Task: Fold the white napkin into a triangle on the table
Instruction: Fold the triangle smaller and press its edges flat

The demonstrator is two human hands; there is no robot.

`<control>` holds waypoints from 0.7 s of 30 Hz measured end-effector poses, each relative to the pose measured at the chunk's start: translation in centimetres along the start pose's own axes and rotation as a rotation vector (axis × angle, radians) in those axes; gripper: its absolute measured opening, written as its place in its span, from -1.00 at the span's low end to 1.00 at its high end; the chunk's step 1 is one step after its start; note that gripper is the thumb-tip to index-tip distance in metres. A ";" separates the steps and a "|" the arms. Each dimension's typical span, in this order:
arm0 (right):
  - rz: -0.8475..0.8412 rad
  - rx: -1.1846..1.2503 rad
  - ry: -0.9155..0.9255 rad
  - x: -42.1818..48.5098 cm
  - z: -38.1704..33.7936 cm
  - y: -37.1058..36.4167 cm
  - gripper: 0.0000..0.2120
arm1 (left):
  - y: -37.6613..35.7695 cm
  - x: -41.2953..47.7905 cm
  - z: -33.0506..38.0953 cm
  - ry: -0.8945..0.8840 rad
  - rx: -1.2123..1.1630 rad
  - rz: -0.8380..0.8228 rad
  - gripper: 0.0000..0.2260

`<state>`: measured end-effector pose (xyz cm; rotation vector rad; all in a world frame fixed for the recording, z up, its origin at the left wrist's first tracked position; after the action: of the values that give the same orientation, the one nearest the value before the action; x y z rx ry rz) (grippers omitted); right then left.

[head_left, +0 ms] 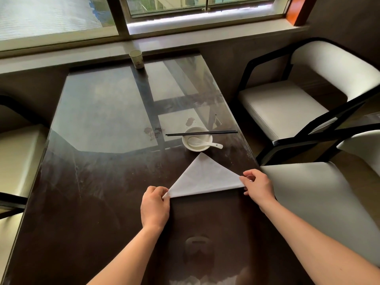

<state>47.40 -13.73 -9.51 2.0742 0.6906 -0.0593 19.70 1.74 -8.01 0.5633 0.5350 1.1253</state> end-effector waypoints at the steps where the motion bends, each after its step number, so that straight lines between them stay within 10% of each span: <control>1: 0.011 0.018 0.005 0.0 0.1 0.0 -0.92 | 0.1 -0.3 0.0 -0.082 0.041 -0.027 -0.85; 9: 0.046 -0.049 0.114 -1.0 0.1 0.0 -0.81 | 0.8 -2.4 -0.5 -0.337 0.476 -0.239 -0.68; 21: 0.135 -0.350 0.359 -4.7 -0.8 0.7 -0.75 | 3.3 -4.3 -2.6 -0.170 0.451 -0.226 -0.35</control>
<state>43.67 -15.51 -7.15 1.7996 0.7140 0.4884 14.32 -0.78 -7.25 0.9552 0.6902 0.7337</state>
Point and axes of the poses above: each hand's wrist, its own x-axis towards the middle knuckle, its own y-axis out of the back of the hand, z = x × y, the point moved 1 cm from there along x, towards the middle knuckle, and after that the axes turned 12 degrees about -x, right-handed, at the moved point
